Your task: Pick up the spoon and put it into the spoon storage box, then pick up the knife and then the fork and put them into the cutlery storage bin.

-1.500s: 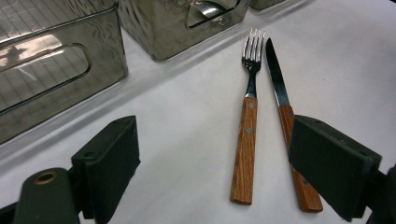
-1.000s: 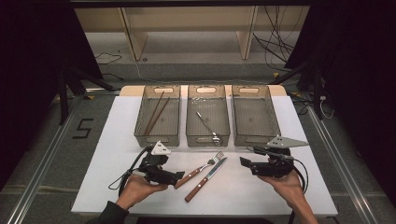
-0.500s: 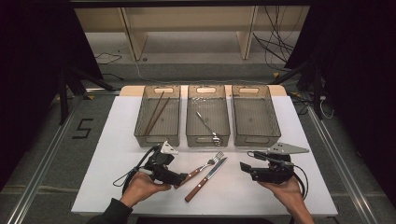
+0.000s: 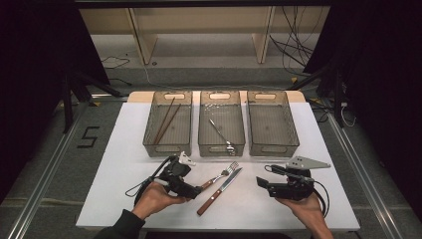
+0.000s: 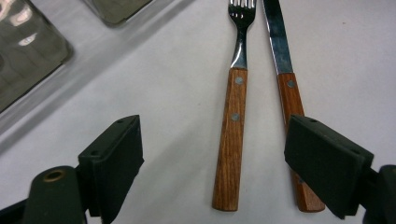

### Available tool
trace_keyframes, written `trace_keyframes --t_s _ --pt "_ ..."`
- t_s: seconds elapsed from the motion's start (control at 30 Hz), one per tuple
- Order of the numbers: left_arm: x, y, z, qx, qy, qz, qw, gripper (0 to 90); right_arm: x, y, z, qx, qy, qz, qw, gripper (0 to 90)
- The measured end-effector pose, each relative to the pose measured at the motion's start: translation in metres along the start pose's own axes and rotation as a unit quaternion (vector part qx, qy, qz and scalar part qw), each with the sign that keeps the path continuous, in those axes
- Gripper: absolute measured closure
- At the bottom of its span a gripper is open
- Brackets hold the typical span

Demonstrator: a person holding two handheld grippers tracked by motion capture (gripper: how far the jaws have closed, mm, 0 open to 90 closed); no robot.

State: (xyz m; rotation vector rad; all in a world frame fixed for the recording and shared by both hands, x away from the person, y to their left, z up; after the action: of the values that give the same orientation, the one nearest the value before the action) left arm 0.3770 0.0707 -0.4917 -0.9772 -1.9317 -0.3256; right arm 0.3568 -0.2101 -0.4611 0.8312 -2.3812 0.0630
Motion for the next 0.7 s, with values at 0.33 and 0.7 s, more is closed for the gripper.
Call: trace_keyframes --t_s 0.33,0.7 --pt "-0.009 -0.002 -0.001 -0.005 0.026 0.006 0.9996 20.8 -0.001 0.002 0.003 -0.001 0.003 -0.002 1.0 25.9" --pt "-0.018 -0.009 -0.003 -0.021 0.064 0.007 0.9977 29.0 -0.001 0.005 0.006 0.003 0.006 -0.006 1.0 25.1"
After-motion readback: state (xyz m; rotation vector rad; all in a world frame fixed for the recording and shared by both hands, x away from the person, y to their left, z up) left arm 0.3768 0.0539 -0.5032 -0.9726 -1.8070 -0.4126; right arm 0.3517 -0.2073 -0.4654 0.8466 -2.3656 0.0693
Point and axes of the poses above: each handheld gripper's, and its own axes: x roughly backward along the jaws, z roughly out of its underside, y roughly to its left, the point moved 6 cm from there along -x, roughly forward along the jaws, and after that the axes turned 5 degrees about z, right-handed, at the moved point
